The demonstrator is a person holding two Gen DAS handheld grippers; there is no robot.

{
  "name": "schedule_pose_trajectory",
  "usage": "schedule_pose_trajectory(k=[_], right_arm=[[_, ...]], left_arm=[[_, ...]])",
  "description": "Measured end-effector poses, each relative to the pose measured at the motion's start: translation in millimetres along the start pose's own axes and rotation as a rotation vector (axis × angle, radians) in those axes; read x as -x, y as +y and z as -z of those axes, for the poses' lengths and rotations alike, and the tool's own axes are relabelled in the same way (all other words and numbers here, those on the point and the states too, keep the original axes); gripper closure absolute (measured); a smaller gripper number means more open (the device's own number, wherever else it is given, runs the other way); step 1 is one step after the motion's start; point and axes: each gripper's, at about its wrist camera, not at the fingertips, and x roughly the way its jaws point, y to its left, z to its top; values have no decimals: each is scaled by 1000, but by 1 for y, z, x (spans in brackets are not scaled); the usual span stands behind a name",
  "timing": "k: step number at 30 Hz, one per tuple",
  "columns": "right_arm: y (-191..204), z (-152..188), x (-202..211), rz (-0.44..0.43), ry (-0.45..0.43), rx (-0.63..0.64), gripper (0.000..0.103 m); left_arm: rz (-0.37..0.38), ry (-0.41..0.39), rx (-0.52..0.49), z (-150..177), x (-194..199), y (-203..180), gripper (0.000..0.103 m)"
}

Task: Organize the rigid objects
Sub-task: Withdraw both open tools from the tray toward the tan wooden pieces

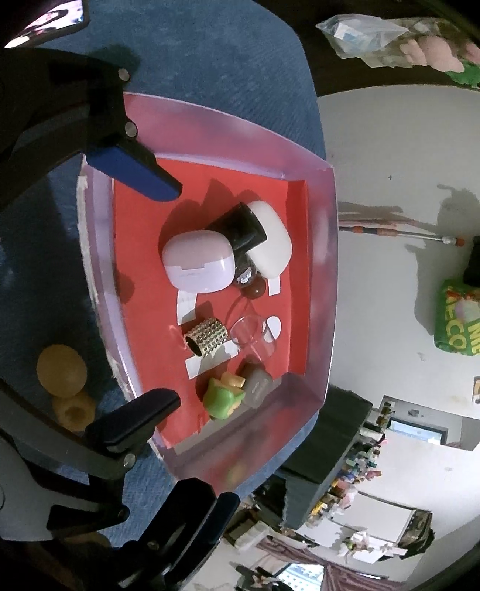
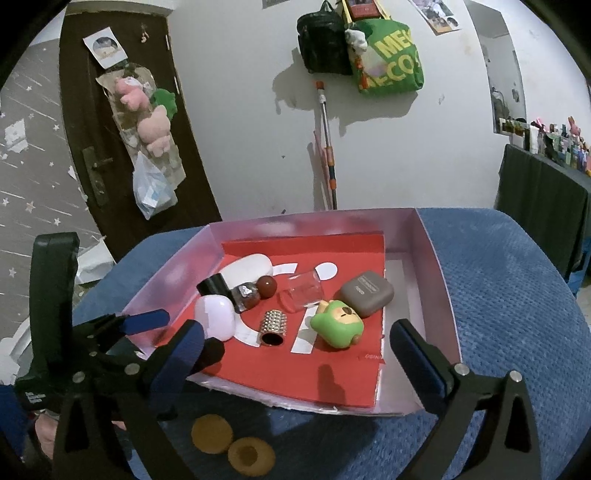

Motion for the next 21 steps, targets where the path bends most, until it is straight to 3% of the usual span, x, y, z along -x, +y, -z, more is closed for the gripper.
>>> schedule_pose_trajectory(k=[21], right_arm=[[14, 19, 45, -62, -58, -12, 0]], left_arm=[[21, -24, -8, 23, 37, -9, 0]])
